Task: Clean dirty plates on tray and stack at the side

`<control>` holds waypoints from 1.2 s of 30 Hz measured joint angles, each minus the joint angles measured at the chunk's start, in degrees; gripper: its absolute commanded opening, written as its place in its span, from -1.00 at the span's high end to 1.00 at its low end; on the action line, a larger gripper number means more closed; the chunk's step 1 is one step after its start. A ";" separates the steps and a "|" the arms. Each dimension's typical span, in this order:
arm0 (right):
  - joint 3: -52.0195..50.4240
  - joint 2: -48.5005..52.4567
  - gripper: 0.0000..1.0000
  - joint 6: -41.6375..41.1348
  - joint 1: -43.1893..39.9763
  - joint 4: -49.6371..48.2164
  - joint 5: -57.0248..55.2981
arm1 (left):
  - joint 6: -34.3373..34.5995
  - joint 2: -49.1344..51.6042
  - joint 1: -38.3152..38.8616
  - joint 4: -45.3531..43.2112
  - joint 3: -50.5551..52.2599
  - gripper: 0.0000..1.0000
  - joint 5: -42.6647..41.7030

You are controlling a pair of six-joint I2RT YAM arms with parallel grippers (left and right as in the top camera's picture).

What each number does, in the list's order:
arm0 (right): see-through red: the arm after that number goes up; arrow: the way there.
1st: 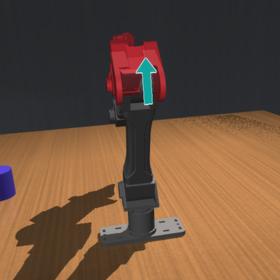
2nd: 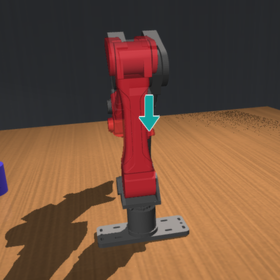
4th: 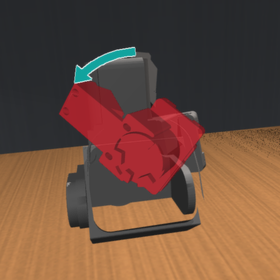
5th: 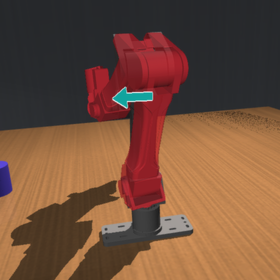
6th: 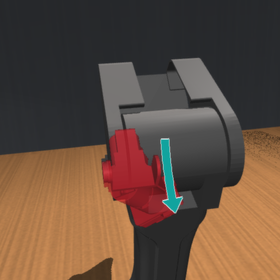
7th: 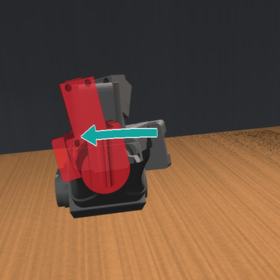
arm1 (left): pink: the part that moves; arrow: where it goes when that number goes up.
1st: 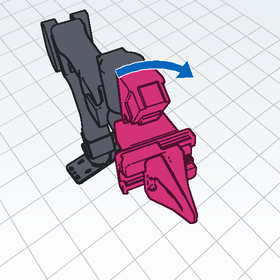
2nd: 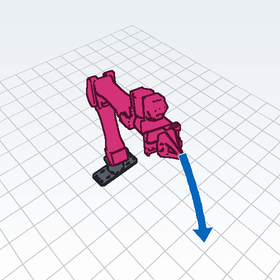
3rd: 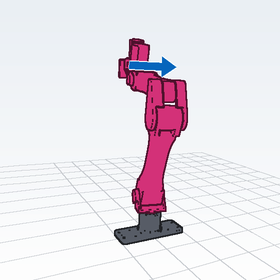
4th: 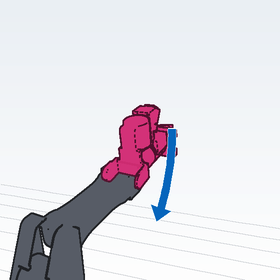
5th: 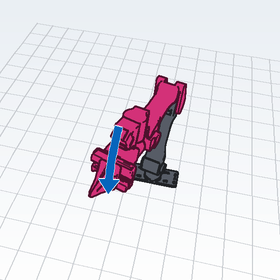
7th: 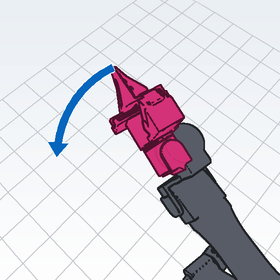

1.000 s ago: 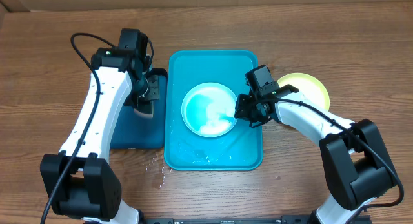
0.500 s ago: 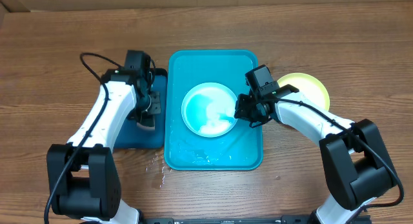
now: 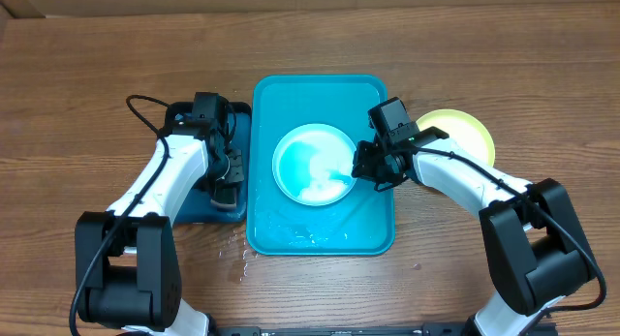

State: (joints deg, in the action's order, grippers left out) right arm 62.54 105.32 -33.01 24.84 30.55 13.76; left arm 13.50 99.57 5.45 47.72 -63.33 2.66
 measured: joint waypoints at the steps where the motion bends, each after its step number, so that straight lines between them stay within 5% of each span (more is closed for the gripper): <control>1: 0.00 0.00 0.92 0.02 0.00 -0.02 -0.02 | 0.02 0.00 0.00 0.33 -0.04 -0.15 0.04; 15: 0.00 0.00 0.89 0.02 0.00 0.02 -0.02 | 4.63 -4.98 -4.81 9.70 -15.04 -0.59 -2.54; 19: 0.00 0.00 0.78 0.04 0.00 0.04 0.00 | 7.17 -10.97 -10.84 9.44 -18.10 -0.74 -7.37; 28: 0.00 0.00 0.10 -0.26 0.00 -0.11 0.39 | 8.92 -17.16 -26.45 12.79 -18.84 -0.96 -15.45; 36: 0.02 0.00 0.07 0.00 0.00 -1.57 0.42 | 8.94 -17.07 -27.85 14.84 -18.80 -1.00 -17.09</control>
State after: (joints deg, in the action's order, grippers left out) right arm 62.57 105.32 -33.01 24.84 28.97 14.17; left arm 22.44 82.50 -22.39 62.57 -82.13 -14.44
